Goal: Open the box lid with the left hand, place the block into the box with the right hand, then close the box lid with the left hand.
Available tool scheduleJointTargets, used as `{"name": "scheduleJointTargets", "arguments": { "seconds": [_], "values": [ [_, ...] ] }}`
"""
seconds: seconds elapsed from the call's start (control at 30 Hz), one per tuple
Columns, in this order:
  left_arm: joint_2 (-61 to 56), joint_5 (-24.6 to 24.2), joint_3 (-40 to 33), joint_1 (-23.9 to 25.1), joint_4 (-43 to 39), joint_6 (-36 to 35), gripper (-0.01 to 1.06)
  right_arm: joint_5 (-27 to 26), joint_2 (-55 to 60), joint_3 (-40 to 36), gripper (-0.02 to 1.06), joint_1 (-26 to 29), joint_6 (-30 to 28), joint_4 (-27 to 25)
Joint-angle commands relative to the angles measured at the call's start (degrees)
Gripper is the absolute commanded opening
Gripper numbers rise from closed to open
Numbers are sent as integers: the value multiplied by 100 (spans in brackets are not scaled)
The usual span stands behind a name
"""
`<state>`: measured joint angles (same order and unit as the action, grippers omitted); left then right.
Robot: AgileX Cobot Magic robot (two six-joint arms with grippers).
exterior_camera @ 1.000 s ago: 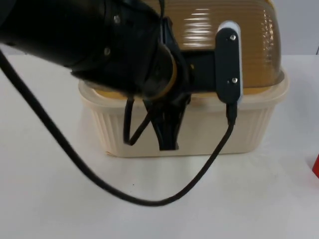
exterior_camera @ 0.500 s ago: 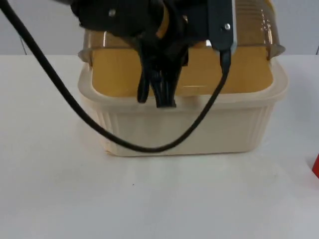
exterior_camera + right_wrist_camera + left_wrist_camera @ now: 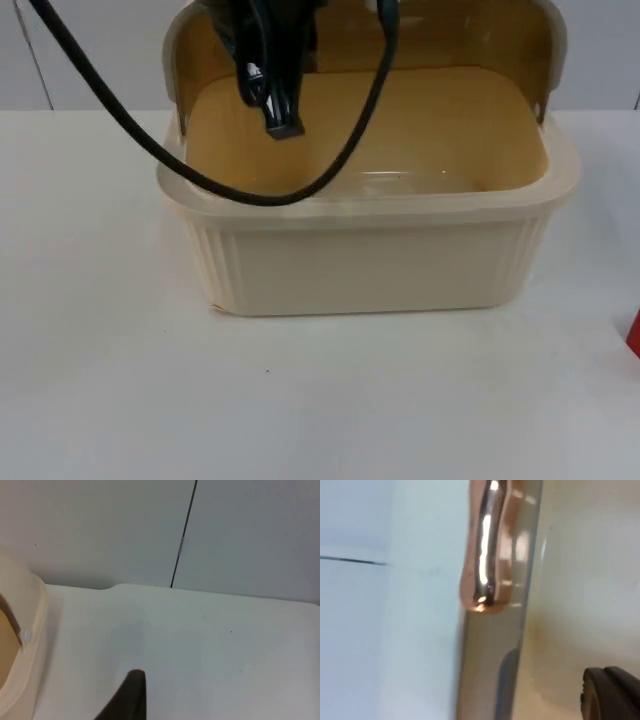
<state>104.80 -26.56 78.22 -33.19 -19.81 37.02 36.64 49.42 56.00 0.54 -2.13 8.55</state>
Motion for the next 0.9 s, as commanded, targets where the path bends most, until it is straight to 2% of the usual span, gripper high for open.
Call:
{"name": "scheduleJointTargets", "arguments": {
  "seconds": [0.0, 0.13, 0.23, 0.47, 0.53, 0.63, 0.77, 0.8, 0.83, 0.87],
  "values": [
    [-17, -140, 29, 4, 241, 59, 0, 2, 2, 23, 105, -20, -1, 12],
    [-27, -462, 29, -18, 646, 207, 0, 2, 2, 23, 105, -20, -1, 12],
    [-127, -1006, 29, -96, 1214, 730, 0, 2, 2, 23, 105, -20, -1, 23],
    [-597, -1499, 29, -252, 2337, 1704, 0, 2, 2, 23, 105, -20, -1, 23],
    [-899, -1668, 29, -281, 2927, 2111, 0, 2, 2, 23, 105, -20, -1, 23],
    [-1159, -1593, 36, -281, 3288, 2175, 0, 2, 2, 23, 105, -20, -1, 12],
    [-1787, -731, 36, -269, 3620, 2063, 0, -21, 2, 23, 105, -20, 12, 12],
    [-2003, -281, 36, -269, 3620, 1764, 0, -35, 2, 23, 105, -20, 12, 0],
    [-2003, -281, 36, -269, 3620, 1764, 0, -35, 2, 23, 105, -20, 12, 0],
    [-2158, 58, 36, -220, 3610, 1533, 0, -46, 2, 23, 105, -20, 12, 0]
  ]
}}
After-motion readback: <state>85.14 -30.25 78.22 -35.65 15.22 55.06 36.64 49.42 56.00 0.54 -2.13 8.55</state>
